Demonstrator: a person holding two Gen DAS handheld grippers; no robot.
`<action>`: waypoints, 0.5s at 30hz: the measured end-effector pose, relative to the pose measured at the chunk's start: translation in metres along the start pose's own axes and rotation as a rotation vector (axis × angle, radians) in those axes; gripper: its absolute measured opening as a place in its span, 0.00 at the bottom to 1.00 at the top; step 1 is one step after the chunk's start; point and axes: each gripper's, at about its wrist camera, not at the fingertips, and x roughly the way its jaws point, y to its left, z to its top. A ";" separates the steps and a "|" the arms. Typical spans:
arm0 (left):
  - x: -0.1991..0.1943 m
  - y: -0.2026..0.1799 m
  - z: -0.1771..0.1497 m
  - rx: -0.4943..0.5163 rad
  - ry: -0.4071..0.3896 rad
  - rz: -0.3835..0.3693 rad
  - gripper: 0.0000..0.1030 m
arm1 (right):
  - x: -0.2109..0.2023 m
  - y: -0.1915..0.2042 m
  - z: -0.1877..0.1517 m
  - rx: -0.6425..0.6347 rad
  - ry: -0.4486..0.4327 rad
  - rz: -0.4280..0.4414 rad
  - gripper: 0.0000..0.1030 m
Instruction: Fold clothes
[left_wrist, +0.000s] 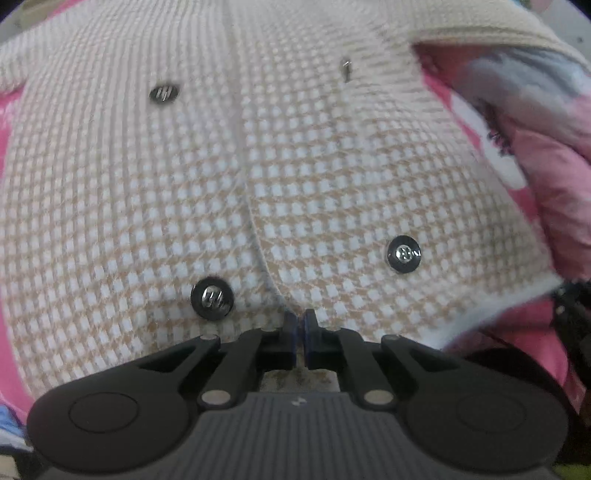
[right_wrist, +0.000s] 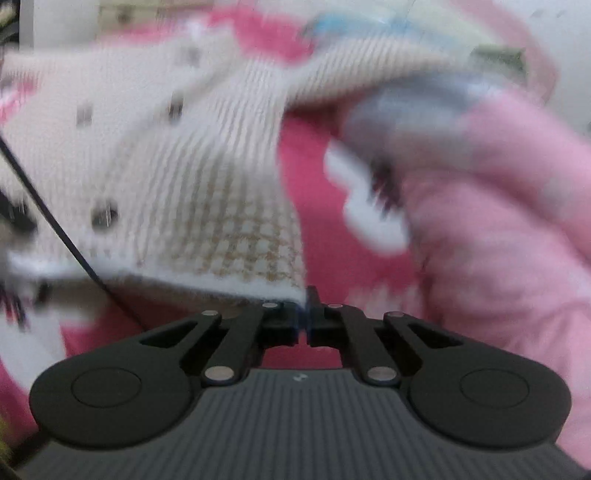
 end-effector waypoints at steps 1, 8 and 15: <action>0.003 0.000 0.000 0.000 0.003 0.001 0.04 | 0.010 -0.001 -0.003 -0.003 0.040 0.014 0.01; 0.006 -0.001 -0.002 0.040 -0.014 0.002 0.08 | 0.033 -0.010 -0.009 -0.048 0.140 0.091 0.05; -0.009 0.010 -0.013 0.040 0.047 -0.069 0.11 | 0.008 -0.020 -0.012 -0.200 0.093 0.141 0.23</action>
